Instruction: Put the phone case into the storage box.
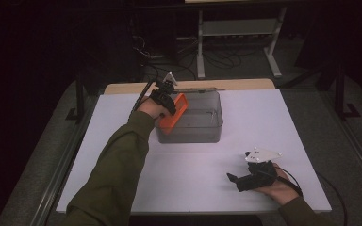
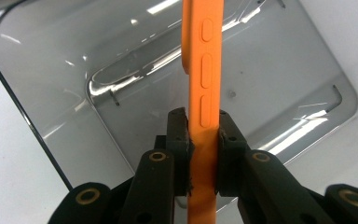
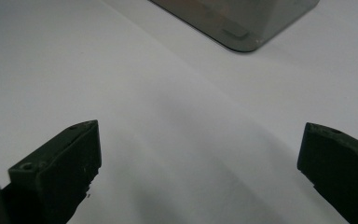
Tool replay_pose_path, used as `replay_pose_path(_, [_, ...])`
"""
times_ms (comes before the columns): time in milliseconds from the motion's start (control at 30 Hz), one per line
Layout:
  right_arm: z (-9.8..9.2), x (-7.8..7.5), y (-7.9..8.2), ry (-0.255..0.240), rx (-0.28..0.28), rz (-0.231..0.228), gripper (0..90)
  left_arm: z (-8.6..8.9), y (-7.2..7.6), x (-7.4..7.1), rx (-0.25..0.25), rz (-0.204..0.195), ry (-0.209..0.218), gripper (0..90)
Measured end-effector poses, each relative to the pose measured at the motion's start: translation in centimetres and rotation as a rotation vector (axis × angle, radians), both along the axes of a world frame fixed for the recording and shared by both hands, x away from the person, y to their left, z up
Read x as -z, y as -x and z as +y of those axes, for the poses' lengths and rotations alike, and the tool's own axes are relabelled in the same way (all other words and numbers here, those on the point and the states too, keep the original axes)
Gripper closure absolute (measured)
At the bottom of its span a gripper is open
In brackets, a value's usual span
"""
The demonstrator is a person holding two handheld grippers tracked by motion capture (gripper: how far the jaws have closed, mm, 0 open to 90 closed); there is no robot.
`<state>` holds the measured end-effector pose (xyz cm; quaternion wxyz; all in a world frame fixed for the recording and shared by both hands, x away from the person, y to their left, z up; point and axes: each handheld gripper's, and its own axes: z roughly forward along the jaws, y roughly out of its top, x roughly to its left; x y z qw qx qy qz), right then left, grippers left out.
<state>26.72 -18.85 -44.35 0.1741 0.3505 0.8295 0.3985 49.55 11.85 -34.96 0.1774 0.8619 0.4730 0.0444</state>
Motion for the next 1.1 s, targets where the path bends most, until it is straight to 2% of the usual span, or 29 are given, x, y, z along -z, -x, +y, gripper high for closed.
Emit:
replay_pose_path(533, [0.0, 0.0, 0.0, 0.001, -0.001, -0.001, 0.0, -0.3, -0.2, 0.8, -0.037, 0.055, -0.027, 78.7])
replay_pose_path(1100, [0.0, 0.0, 0.0, 0.004, -0.002, -0.001, 0.0, 0.7, -0.4, 1.2, -0.065, 0.077, -0.033, 78.6])
